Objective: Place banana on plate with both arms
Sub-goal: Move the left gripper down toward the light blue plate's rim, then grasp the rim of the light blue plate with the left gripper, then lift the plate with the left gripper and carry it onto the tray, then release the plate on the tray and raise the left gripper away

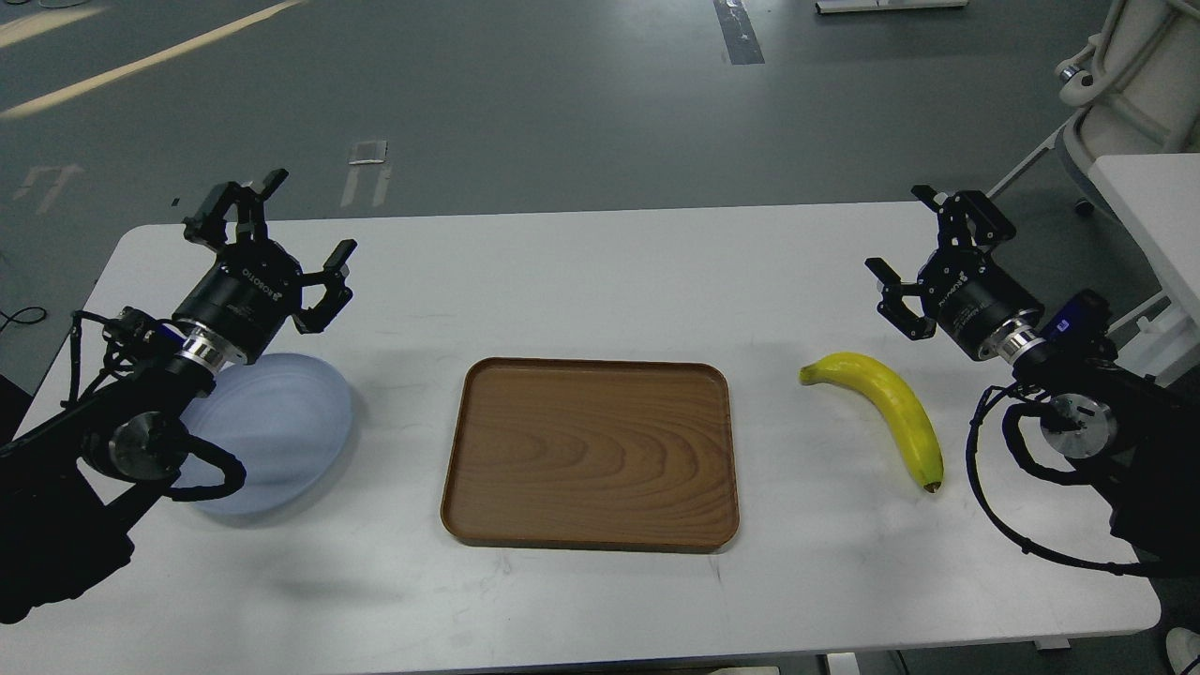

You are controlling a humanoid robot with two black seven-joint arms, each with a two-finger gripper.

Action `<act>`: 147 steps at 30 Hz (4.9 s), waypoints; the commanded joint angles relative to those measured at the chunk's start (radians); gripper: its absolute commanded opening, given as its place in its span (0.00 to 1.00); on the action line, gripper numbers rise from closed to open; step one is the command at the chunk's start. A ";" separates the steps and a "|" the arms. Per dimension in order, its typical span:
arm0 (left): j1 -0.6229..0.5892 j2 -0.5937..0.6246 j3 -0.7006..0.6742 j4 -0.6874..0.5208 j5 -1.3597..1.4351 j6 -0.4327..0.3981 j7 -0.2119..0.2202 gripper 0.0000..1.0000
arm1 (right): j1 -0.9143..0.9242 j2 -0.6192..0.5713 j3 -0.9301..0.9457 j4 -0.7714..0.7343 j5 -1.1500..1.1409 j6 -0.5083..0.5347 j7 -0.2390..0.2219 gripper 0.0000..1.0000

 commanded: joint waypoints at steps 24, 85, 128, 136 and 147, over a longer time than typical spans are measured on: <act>-0.103 0.306 0.008 -0.165 0.529 0.000 0.000 1.00 | -0.016 -0.035 0.002 0.004 0.002 0.000 0.000 1.00; -0.061 0.337 0.403 0.106 1.427 0.364 0.000 0.00 | -0.022 -0.035 0.000 0.004 0.000 0.000 0.000 1.00; -0.443 -0.307 0.539 0.138 1.566 0.108 0.000 0.00 | -0.031 -0.093 -0.001 0.006 0.000 0.000 0.000 1.00; -0.437 -0.314 0.541 0.143 1.559 0.104 0.000 0.09 | -0.034 -0.093 -0.001 0.008 0.000 0.000 0.000 1.00; -0.459 -0.293 0.525 0.112 1.412 0.107 0.000 0.98 | -0.033 -0.115 -0.001 0.014 0.000 0.000 0.000 1.00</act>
